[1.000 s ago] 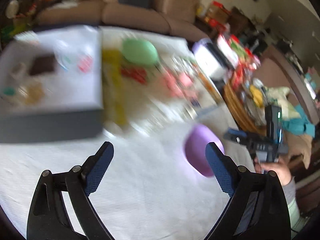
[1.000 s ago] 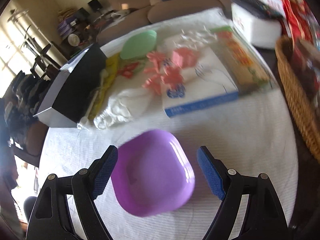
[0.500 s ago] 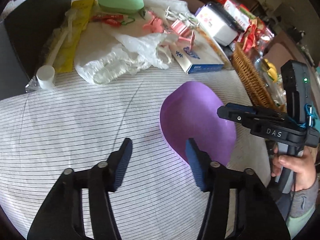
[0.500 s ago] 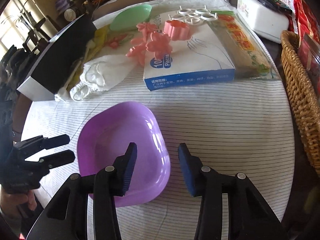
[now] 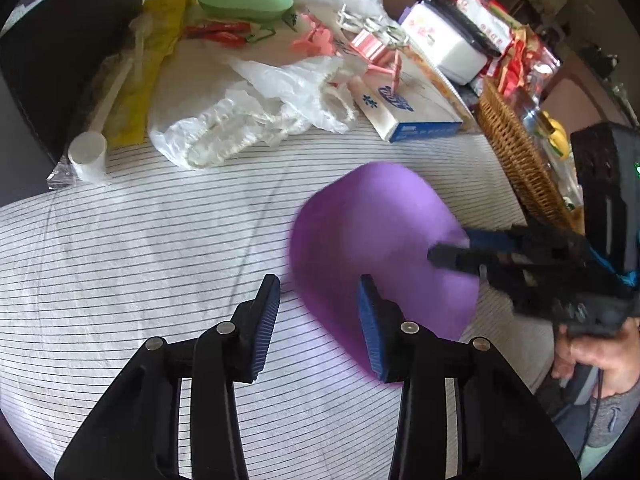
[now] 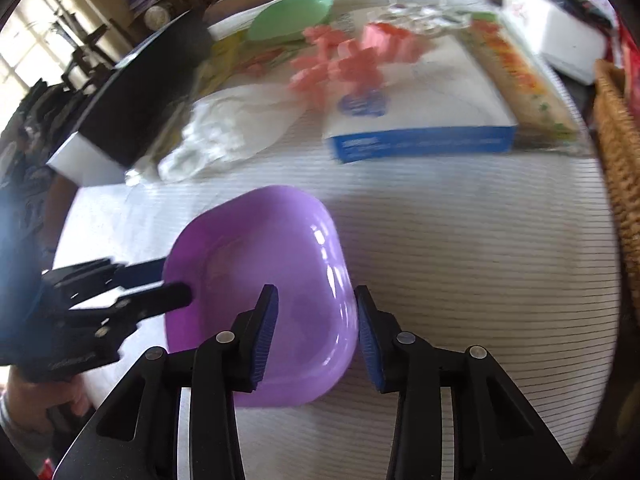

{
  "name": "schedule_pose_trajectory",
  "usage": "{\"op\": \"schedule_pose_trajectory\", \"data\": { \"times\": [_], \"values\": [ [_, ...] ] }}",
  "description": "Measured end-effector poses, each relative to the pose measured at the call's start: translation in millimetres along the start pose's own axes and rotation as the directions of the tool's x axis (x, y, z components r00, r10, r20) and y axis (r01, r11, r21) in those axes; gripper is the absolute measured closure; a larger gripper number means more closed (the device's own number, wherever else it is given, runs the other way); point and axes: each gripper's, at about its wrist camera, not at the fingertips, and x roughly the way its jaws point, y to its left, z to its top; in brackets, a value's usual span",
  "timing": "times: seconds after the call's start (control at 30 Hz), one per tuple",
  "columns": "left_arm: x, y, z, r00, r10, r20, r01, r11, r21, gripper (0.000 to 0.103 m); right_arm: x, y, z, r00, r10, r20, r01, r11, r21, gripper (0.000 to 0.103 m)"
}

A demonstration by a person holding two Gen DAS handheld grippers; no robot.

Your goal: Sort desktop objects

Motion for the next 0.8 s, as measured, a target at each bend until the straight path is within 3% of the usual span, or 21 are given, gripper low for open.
{"op": "schedule_pose_trajectory", "data": {
  "times": [0.07, 0.2, 0.4, 0.47, 0.53, 0.63, 0.8],
  "values": [
    [-4.7, 7.2, 0.4, 1.0, 0.006, 0.007, -0.006, 1.0, -0.007, 0.067, 4.4, 10.9, -1.3, 0.999, 0.044, -0.019, -0.045, 0.999, -0.023, 0.06],
    [-15.9, 27.7, -3.2, 0.999, 0.039, 0.011, -0.039, 0.999, -0.035, 0.067, 6.9, 21.2, -1.6, 1.0, -0.026, -0.015, 0.025, 0.998, -0.058, 0.06],
    [-15.3, 33.1, -12.2, 1.0, 0.028, -0.007, -0.029, 0.999, -0.034, 0.067, 9.5, 20.2, -0.9, 0.998, -0.068, -0.01, 0.068, 0.996, -0.055, 0.06],
    [-11.9, 25.2, -13.2, 1.0, 0.021, -0.012, -0.021, 1.0, -0.012, 0.071, 12.5, 26.2, 2.0, 0.997, -0.075, -0.017, 0.074, 0.995, -0.074, 0.063],
    [-10.8, 20.1, -13.0, 1.0, 0.026, -0.011, -0.026, 1.0, 0.0, 0.077, 14.6, 33.7, 1.1, 0.999, -0.047, -0.027, 0.044, 0.995, -0.094, 0.079],
    [-15.8, 25.3, -10.9, 1.0, 0.023, 0.002, -0.023, 1.0, -0.02, 0.077, 15.3, 46.3, -0.8, 0.995, -0.098, -0.027, 0.092, 0.984, -0.154, 0.079],
    [-34.8, 36.7, -6.1, 0.999, 0.036, 0.034, -0.035, 0.999, -0.029, 0.077, 10.5, 53.7, -1.5, 0.999, -0.026, -0.022, 0.023, 0.991, -0.131, 0.079]
  ]
}}
